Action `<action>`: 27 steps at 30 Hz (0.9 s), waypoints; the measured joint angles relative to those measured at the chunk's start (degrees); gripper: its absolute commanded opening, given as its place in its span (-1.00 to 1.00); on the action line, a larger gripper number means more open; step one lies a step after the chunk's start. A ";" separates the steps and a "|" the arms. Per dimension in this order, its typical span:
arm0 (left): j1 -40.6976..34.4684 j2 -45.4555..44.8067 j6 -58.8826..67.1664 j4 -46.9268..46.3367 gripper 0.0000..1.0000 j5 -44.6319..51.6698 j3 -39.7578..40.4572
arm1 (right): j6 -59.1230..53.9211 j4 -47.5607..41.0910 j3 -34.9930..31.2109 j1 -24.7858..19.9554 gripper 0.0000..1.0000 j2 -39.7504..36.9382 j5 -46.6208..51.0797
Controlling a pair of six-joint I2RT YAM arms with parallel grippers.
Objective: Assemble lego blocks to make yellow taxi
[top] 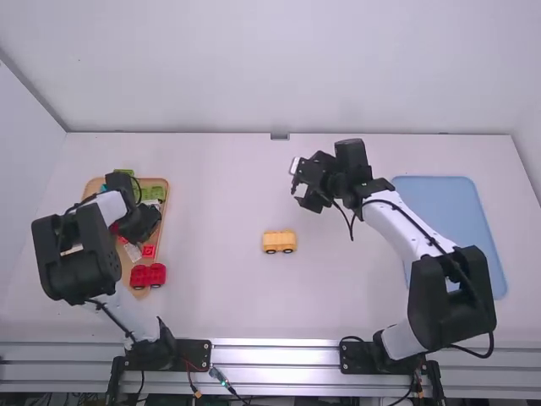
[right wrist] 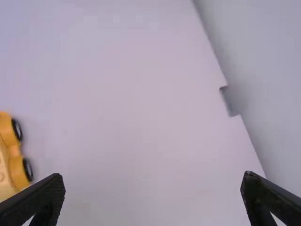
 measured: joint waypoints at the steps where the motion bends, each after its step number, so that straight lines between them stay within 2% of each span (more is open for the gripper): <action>1: 0.00 -0.09 0.31 -0.09 -0.95 0.35 0.07 | 0.92 1.18 0.00 0.00 0.98 0.15 -0.42; 5: -0.28 -3.96 2.64 -1.01 -0.96 2.40 0.11 | 6.73 7.76 0.00 0.00 0.98 2.56 -2.29; 10: -3.32 -15.04 8.20 2.45 -0.96 5.90 -0.79 | 14.47 17.97 0.02 -1.01 0.98 9.99 -7.02; 13: -7.67 -21.97 14.62 9.97 -0.95 11.47 -3.48 | 19.76 22.80 1.16 -2.80 0.98 15.23 -15.74; 16: -14.56 -26.38 20.74 21.07 -0.96 18.43 -8.24 | 26.62 29.11 5.07 -4.85 0.98 21.27 -29.53; 19: -18.82 -26.84 23.98 27.56 -0.96 23.50 -11.23 | 30.82 33.18 8.26 -5.73 0.98 24.46 -39.26; 20: -21.79 -26.45 26.51 32.79 -0.96 28.39 -13.51 | 33.51 35.91 10.32 -6.19 0.98 26.23 -45.72; 22: -24.37 -25.44 29.03 38.21 -0.96 33.94 -15.45 | 37.68 37.88 12.85 -6.29 0.99 28.15 -51.71; 27: -28.09 -18.56 33.77 51.80 -0.96 47.30 -16.79 | 46.75 38.69 16.13 -4.26 0.99 30.97 -59.54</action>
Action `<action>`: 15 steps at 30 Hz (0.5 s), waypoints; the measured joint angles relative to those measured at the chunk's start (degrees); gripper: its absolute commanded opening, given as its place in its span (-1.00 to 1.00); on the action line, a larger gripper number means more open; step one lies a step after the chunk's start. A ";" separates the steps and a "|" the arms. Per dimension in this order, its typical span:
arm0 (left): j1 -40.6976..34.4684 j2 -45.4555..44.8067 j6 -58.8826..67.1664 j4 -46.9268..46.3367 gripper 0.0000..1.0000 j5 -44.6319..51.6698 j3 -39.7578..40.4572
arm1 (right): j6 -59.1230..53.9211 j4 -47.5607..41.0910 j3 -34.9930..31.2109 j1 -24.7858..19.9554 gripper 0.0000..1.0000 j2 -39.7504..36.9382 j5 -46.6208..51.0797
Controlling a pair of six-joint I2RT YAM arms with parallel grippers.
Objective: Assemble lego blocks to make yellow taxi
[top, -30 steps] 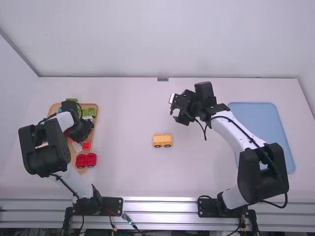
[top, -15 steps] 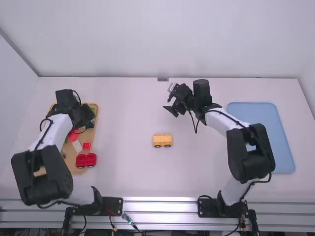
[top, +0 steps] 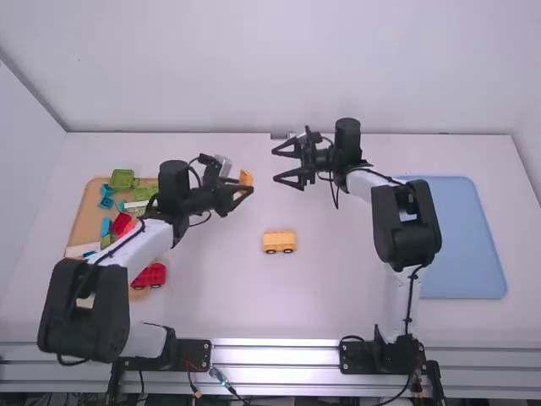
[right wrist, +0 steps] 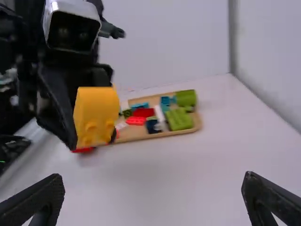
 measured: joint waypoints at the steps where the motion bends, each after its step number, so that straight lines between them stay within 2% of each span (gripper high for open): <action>1: -0.24 1.64 0.33 1.90 -0.96 1.44 0.02 | 1.11 0.00 0.00 0.61 1.00 0.09 -0.50; 3: -0.31 3.93 0.48 4.42 -0.96 3.19 0.04 | 1.95 -0.02 0.00 1.36 0.97 0.13 -0.90; 5: -0.20 9.35 1.05 8.41 -0.96 7.69 0.87 | 5.27 2.01 0.00 2.60 0.85 0.13 -1.90; 9: -0.09 14.97 1.36 10.93 -0.96 13.68 3.96 | 13.14 8.13 0.00 2.97 0.82 0.13 -3.45; 15: -0.07 16.02 0.63 11.50 -0.96 16.76 8.33 | 18.27 11.47 -0.02 2.32 0.81 0.15 -3.93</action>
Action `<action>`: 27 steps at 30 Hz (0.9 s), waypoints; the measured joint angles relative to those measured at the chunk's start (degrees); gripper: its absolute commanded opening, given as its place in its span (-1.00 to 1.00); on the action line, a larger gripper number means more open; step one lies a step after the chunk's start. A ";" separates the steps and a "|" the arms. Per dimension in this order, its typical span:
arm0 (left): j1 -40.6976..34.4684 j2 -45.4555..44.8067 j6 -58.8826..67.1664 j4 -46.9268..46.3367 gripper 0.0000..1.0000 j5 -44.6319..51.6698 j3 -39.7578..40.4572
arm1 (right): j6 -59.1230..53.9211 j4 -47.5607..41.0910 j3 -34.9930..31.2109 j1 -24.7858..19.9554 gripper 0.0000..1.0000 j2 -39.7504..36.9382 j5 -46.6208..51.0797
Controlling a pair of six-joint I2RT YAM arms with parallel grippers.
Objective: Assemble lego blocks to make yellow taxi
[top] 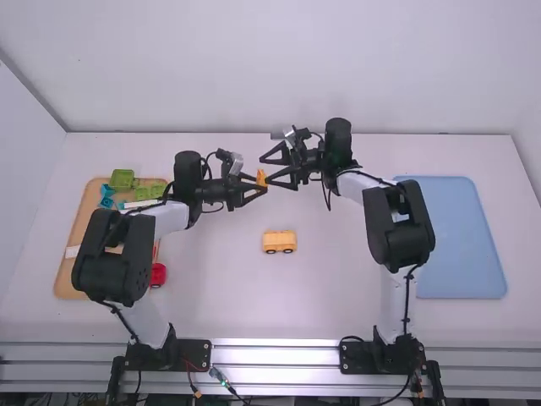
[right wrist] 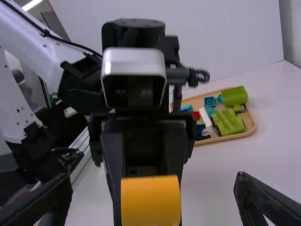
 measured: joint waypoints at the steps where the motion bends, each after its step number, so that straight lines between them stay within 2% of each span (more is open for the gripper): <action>1: 0.00 0.00 -0.11 0.37 -0.96 0.46 0.98 | 0.74 1.36 -0.02 -0.09 0.81 0.00 0.00; 5: -0.17 0.00 -0.09 0.57 -0.96 0.98 2.25 | 3.67 8.66 -1.46 -0.07 0.78 -0.02 -0.04; 10: -0.35 0.00 0.33 2.36 -0.96 1.86 2.43 | 10.60 18.21 -3.17 -0.07 0.61 -0.02 -0.22; 20: -0.70 0.00 1.60 2.80 -0.96 2.64 2.47 | 17.55 20.50 -3.21 0.68 0.19 -0.02 -0.13; 23: -0.70 0.00 2.32 2.91 -0.96 2.67 2.47 | 18.27 20.46 -3.21 1.20 -0.03 -0.02 -0.31; 27: -0.70 0.00 2.84 2.91 -0.96 2.67 2.47 | 18.95 20.46 -3.21 1.36 -0.14 -0.02 -0.31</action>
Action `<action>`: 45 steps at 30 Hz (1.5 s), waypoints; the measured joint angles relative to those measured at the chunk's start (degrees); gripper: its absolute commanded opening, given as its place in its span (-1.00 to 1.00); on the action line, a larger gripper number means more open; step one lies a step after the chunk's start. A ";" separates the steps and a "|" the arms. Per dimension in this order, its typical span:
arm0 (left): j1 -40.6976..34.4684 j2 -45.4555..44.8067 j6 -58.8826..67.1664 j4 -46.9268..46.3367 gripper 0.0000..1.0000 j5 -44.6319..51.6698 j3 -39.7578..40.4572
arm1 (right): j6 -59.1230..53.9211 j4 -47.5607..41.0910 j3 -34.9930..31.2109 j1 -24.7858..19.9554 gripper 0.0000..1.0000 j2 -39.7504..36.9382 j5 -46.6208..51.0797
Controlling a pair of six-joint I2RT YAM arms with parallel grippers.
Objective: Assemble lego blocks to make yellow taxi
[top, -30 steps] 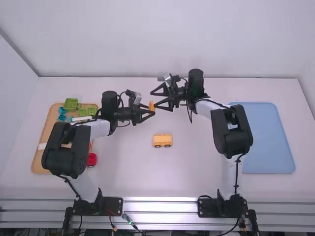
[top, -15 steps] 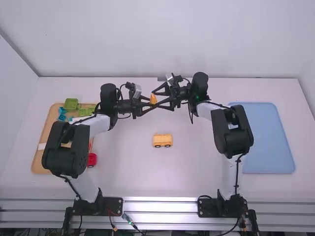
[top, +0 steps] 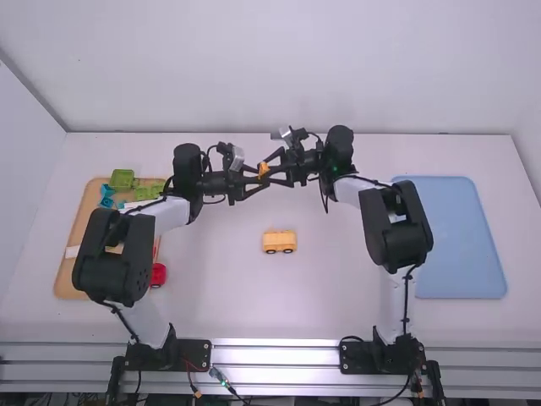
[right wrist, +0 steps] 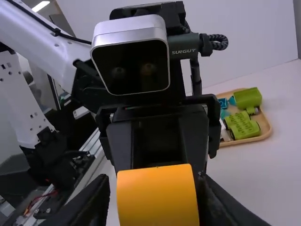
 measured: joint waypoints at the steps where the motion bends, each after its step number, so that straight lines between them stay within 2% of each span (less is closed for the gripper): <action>1: 0.00 0.00 0.11 0.00 -0.96 0.00 0.00 | 0.04 0.02 0.00 -0.02 -0.15 0.00 0.11; 10: 0.00 0.00 -2.40 -0.13 -0.95 0.63 0.00 | -2.58 0.20 0.00 -0.04 -0.47 0.00 0.26; 14: 0.00 0.00 -2.78 -0.02 -0.85 0.63 0.00 | -3.08 0.15 0.00 -0.04 -0.56 0.00 0.31; 16: 0.00 0.00 -2.75 0.00 -0.70 0.61 0.00 | -3.19 0.15 0.00 -0.02 -0.66 0.00 0.33; 18: -0.02 0.00 -2.75 -0.02 -0.58 0.63 0.00 | -3.19 0.15 0.00 0.02 -0.66 0.00 0.31; 20: 0.00 0.00 -2.78 0.00 -0.31 0.61 0.00 | -3.19 0.13 0.00 0.00 -0.69 0.00 0.31; 21: 0.00 0.00 -2.49 0.17 -0.11 0.57 0.00 | -2.78 -0.07 0.00 0.02 -0.72 0.00 0.52; 22: 0.00 0.00 -2.49 0.17 -0.11 0.57 0.00 | -2.78 -0.07 0.00 0.02 -0.72 0.00 0.52; 24: 0.00 0.00 -1.11 0.22 0.34 -0.26 0.00 | -1.49 -0.26 0.00 0.02 -0.78 0.02 0.52; 26: 0.00 0.00 -0.87 0.26 0.99 -0.55 0.00 | -1.16 -0.31 0.00 0.02 -0.80 0.00 0.70; 29: 0.00 0.00 -0.76 0.15 0.99 -0.76 0.00 | -0.87 -0.31 0.00 0.02 -0.82 0.00 1.42; 34: 0.00 0.00 -0.72 -0.07 0.99 -2.71 0.00 | -3.06 -0.83 0.00 -0.44 -1.00 0.00 4.61; 37: 0.00 -0.02 -1.22 -4.37 0.99 -4.76 0.15 | -5.20 -4.50 -0.02 -1.70 -1.00 0.00 8.48; 40: 0.39 0.00 -1.64 -11.65 0.99 -6.49 0.20 | -11.19 -17.94 0.00 -4.11 -1.00 -0.07 18.21; 41: 0.42 0.00 -1.55 -12.00 0.99 -6.62 0.22 | -11.52 -19.08 0.00 -4.26 -1.00 -0.17 19.21; 44: 1.09 0.00 0.11 -15.56 0.99 -10.23 0.22 | -20.83 -40.85 0.00 -5.60 -1.00 -1.46 32.37; 45: 1.09 0.00 0.11 -15.56 0.99 -10.23 0.22 | -20.83 -40.85 0.00 -5.60 -1.00 -1.46 32.37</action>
